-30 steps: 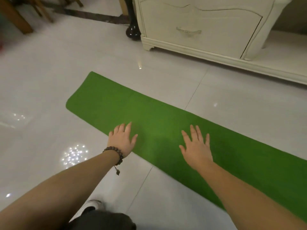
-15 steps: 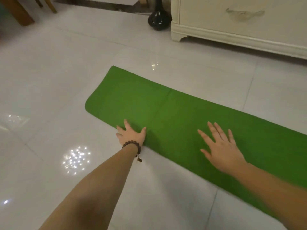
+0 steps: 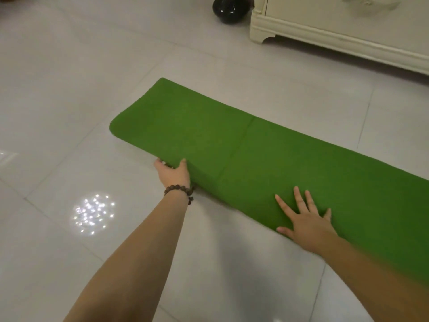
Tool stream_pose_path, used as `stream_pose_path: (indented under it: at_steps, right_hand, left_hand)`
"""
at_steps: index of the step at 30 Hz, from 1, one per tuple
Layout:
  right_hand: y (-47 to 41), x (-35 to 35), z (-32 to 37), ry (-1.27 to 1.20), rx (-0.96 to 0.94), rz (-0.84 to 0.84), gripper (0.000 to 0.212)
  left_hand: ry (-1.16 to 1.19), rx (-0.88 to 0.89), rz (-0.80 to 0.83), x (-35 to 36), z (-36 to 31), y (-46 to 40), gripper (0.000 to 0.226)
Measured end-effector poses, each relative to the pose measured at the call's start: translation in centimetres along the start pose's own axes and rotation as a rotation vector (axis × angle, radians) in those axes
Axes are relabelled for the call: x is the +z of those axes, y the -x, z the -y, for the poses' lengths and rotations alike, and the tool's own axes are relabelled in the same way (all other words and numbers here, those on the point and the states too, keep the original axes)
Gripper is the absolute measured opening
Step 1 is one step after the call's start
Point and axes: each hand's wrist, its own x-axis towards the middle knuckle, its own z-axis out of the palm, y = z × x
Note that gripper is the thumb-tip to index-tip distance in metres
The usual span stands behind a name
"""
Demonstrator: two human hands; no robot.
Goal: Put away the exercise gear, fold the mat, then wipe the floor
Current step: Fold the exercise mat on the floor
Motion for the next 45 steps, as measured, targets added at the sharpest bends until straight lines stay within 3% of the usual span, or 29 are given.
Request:
stream_pose_path:
  at_steps: [11,16,23,26,29,33,37,40,45]
  right_hand:
    - [2.6,2.8,-0.6,-0.073,-0.046,-0.141,0.062]
    - [5.0,3.7,-1.2,-0.063,-0.073,-0.175,0.058]
    - [7.8,6.6,-2.6,0.070,-0.293,-0.720,0.032]
    - [7.4,6.0,-3.1,0.004,-0.233,-0.722,0.046]
    - [6.5,4.4,-3.7,-0.027,-0.082,-0.597,0.069]
    - [5.0,3.8,-4.4,-0.049,0.028,-0.359,0.085]
    - [4.4,4.6,-3.8,-0.070,0.014,-0.226,0.094]
    - [4.4,4.8,-3.8,-0.070,0.029,-0.242,0.094]
    - [5.1,5.2,-4.0,-0.052,0.056,-0.339,0.098]
  left_hand:
    - [-0.078,0.684,0.421,1.1,-3.6,9.6,0.047]
    - [-0.346,0.927,0.610,1.7,-1.6,13.2,0.051]
    - [-0.967,1.216,0.847,2.4,4.2,12.8,0.050]
    - [-1.086,1.169,0.742,1.7,5.4,12.7,0.067]
    - [-1.120,0.898,0.567,1.4,4.7,12.3,0.091]
    - [-1.057,0.671,0.653,1.5,3.2,10.9,0.109]
    - [-0.766,0.416,0.656,2.2,1.2,9.9,0.096]
    - [-0.667,0.200,0.621,3.2,-0.3,8.3,0.071]
    - [-0.496,0.078,0.658,2.9,-2.0,7.7,0.049]
